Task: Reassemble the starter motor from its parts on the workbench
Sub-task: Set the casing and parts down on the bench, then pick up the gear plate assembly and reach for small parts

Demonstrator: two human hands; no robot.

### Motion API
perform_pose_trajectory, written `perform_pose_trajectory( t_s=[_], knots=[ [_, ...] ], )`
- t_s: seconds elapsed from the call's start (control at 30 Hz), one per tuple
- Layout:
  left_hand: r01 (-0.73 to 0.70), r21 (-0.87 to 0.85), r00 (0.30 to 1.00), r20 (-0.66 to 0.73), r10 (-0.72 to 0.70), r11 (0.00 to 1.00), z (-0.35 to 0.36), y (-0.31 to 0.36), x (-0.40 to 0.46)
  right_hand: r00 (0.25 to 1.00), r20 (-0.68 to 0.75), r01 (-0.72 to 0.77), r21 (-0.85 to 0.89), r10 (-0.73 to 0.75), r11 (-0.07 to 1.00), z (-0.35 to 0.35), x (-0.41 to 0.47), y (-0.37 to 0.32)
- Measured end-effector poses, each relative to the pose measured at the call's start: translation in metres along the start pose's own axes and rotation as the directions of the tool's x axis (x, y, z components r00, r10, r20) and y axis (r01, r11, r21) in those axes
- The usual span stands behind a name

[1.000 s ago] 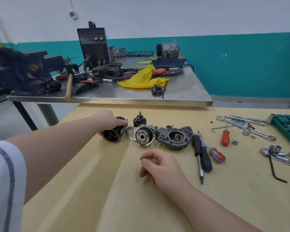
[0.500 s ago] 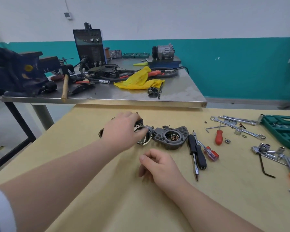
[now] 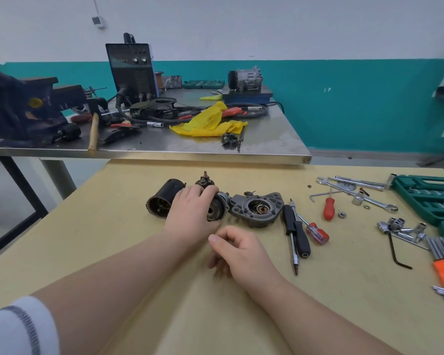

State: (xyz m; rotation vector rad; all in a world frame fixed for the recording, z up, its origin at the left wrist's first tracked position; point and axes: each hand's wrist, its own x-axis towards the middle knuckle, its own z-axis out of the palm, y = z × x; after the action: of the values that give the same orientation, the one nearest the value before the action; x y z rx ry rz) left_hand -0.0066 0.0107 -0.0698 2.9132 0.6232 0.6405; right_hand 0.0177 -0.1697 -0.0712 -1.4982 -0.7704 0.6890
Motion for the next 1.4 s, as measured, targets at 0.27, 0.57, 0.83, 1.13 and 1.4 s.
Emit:
perform_pose_trajectory(
  t_s=[0.27, 0.57, 0.83, 1.13, 1.4],
  knots=[
    [-0.082, -0.177, 0.996, -0.037, 0.076, 0.981, -0.03, 0.001, -0.017, 1.0, -0.01, 0.009, 0.003, -0.009, 1.0, -0.001, 0.002, 0.003],
    [0.169, -0.859, 0.97, 0.058, -0.237, 0.482, -0.062, 0.005, -0.06, 0.998, -0.054, 0.024, 0.05, -0.021, 0.998, -0.002, -0.001, 0.0],
    [0.293, -0.954, 0.903, 0.256, -0.346, 0.058, -0.04, -0.002, -0.07, 0.949, -0.27, 0.155, -0.049, -0.163, 0.987, -0.003, -0.018, -0.001],
    [0.452, -0.584, 0.724, 0.682, -0.105, -0.674, -0.034, -0.005, -0.066, 0.814, -0.507, 0.232, -0.168, -0.285, 0.958, -0.016, -0.003, 0.007],
    [0.411, -0.477, 0.712, 0.701, -0.053, -0.777, -0.021, -0.013, -0.064, 0.813, -0.397, 0.086, -0.642, -0.426, 0.762, -0.048, 0.036, -0.022]
  ],
)
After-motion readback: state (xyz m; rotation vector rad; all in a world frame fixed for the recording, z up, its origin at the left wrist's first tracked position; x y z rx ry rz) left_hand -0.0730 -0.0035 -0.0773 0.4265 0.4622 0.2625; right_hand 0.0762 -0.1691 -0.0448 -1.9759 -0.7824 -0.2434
